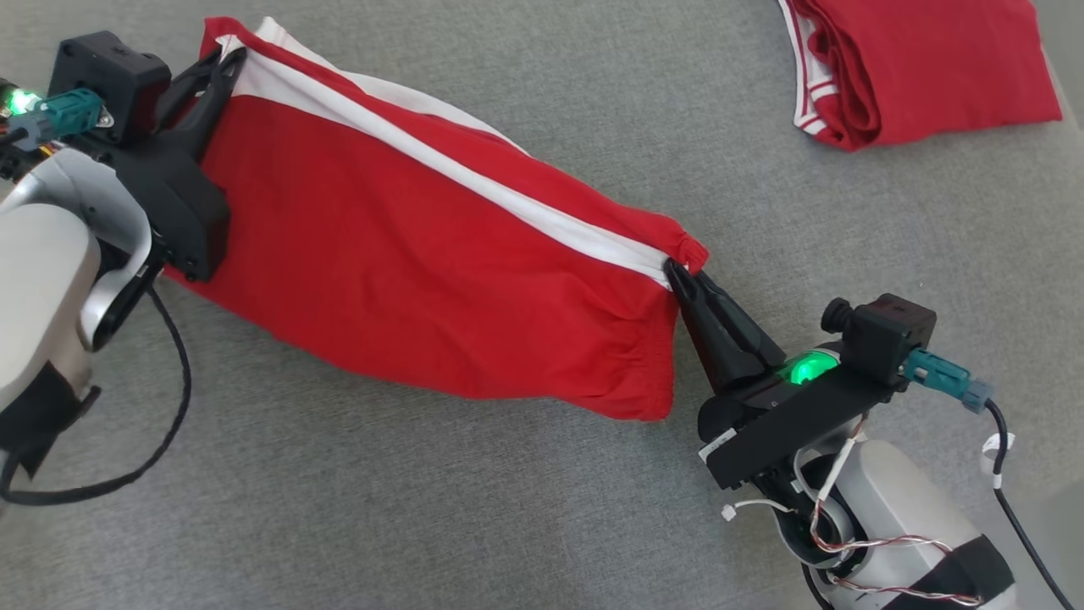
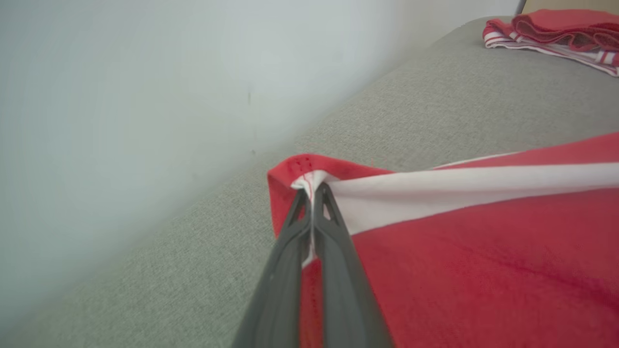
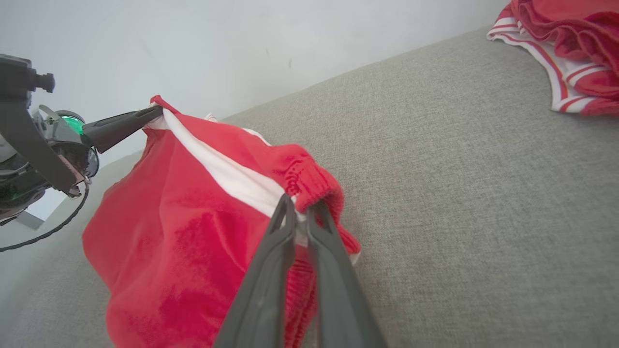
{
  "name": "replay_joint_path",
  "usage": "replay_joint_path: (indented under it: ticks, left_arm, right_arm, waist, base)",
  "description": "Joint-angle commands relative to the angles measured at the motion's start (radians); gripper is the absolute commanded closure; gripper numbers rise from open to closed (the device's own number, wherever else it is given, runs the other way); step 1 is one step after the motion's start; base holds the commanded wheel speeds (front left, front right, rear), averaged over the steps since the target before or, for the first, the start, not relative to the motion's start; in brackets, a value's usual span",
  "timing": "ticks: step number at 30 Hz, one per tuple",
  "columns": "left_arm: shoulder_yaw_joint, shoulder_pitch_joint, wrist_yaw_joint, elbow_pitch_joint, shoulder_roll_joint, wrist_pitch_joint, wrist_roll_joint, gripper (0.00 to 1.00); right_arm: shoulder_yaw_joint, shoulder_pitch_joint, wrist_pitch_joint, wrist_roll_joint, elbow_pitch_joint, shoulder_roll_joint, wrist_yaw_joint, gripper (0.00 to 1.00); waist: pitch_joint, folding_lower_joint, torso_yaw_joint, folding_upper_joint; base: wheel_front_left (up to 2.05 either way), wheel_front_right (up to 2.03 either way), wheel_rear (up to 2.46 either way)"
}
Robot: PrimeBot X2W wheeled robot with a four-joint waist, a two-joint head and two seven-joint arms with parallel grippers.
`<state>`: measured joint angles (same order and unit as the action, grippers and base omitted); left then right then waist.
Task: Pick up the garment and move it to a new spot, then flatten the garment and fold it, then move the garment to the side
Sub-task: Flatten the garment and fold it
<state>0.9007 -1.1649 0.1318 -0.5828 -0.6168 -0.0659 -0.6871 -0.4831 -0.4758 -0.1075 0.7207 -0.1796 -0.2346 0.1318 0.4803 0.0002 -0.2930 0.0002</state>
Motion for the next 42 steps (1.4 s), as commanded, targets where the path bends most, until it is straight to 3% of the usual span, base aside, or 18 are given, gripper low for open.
replay_joint_path:
  ticks: [1, 4, 5, 6, 7, 14, 19, 25, 30, 42]
  left_arm:
    - [0.010, -0.016, -0.002, -0.017, -0.003, -0.010, -0.005, 1.00]
    - [0.050, -0.042, -0.002, -0.056, 0.001, -0.046, -0.015, 1.00]
    - [0.059, -0.052, -0.002, -0.069, 0.002, -0.066, -0.014, 0.62]
    - [0.064, -0.057, -0.002, -0.084, 0.005, -0.082, -0.021, 0.00]
    - [0.073, -0.057, -0.002, -0.098, 0.010, -0.093, -0.029, 0.00]
    - [0.095, -0.027, -0.002, -0.159, 0.044, -0.173, -0.085, 0.00]
    - [0.028, 0.030, -0.007, -0.153, 0.049, -0.199, -0.116, 0.00]
    - [-0.192, 0.204, -0.079, 0.032, 0.020, -0.199, -0.062, 0.00]
    - [-0.386, 0.453, -0.134, 0.219, 0.034, -0.199, 0.013, 0.00]
    - [-0.550, 0.697, -0.124, 0.349, 0.089, -0.199, 0.104, 0.00]
  right_arm:
    - [-0.003, -0.012, -0.008, -0.010, -0.004, 0.007, -0.002, 1.00]
    - [-0.008, -0.020, -0.010, -0.022, -0.015, 0.014, -0.002, 1.00]
    - [-0.008, -0.022, -0.013, -0.024, -0.017, 0.017, -0.002, 0.78]
    - [-0.007, -0.025, -0.015, -0.027, -0.020, 0.020, -0.002, 0.47]
    - [-0.006, -0.028, -0.016, -0.029, -0.022, 0.022, -0.002, 0.00]
    - [0.013, 0.016, -0.028, -0.066, -0.013, -0.004, -0.002, 0.00]
    - [0.072, 0.090, -0.039, -0.092, 0.034, -0.023, -0.002, 0.00]
    - [0.173, 0.185, -0.082, -0.142, 0.082, -0.007, -0.002, 0.00]
    - [0.273, 0.278, -0.112, -0.196, 0.118, 0.032, -0.002, 0.00]
    - [0.343, 0.414, -0.154, -0.370, 0.181, 0.101, -0.002, 0.00]
  waist:
    - [0.014, -0.0002, -0.015, -0.0002]
    - [0.018, -0.0002, -0.018, -0.0002]
    - [0.019, -0.0002, -0.018, -0.0002]
    - [0.019, -0.0002, -0.018, -0.0002]
    - [0.018, -0.0002, -0.017, -0.0002]
    - [-0.042, -0.0002, 0.008, -0.0002]
    - [-0.118, -0.0002, 0.038, -0.0002]
    - [-0.203, -0.0002, 0.074, -0.0002]
    - [-0.268, -0.0002, 0.120, -0.0002]
    - [-0.314, -0.0002, 0.172, -0.0002]
  base:
    - [0.00, 0.00, 0.00]
    - [0.00, 0.00, 0.00]
    - [0.00, 0.00, 0.00]
    - [0.00, 0.00, 0.00]
    - [0.00, 0.00, 0.00]
    - [0.00, 0.00, 0.00]
    - [0.00, 0.00, 0.00]
    - [0.00, 0.00, 0.00]
    - [0.00, 0.00, 0.00]
    - [0.00, 0.00, 0.00]
